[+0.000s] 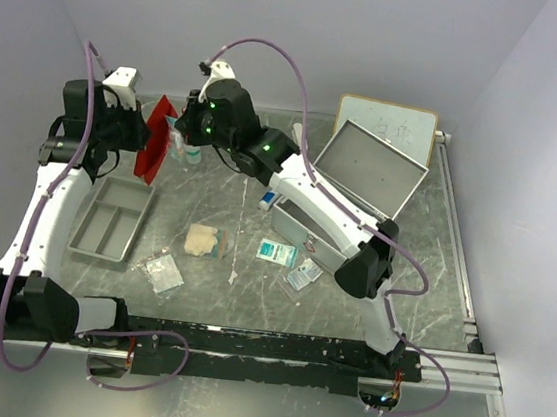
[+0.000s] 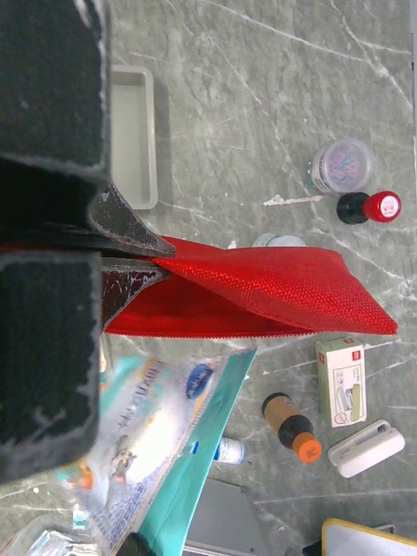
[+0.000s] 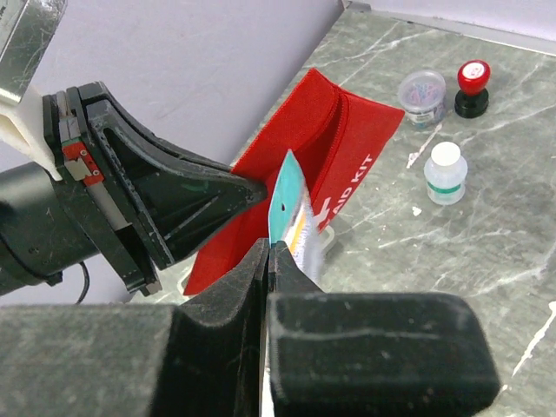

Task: Organize the medicine kit
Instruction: Place the medical item at the medicine pouch.

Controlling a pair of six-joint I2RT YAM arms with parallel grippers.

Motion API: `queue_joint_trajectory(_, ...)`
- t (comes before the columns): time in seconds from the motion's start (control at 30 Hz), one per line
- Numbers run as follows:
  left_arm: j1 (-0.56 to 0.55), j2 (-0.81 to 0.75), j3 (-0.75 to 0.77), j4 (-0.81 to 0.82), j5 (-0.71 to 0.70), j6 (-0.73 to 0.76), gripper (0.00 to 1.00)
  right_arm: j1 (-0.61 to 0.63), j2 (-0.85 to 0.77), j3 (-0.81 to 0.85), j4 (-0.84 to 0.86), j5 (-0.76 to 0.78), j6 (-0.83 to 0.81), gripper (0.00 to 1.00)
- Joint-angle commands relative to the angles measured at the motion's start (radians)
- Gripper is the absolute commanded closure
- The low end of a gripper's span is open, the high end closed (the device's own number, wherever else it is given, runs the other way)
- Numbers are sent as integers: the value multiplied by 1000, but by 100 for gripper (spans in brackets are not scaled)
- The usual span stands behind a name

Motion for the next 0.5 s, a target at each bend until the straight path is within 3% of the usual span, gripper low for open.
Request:
queue_joint_trajectory(0.0, -7, 2, -20, 63, 35, -40, 93, -4, 29, 47, 34, 16, 27, 100)
queue_joint_trajectory(0.47, -71, 19, -23, 106, 8, -77, 93, -3, 56, 79, 73, 25, 73, 100)
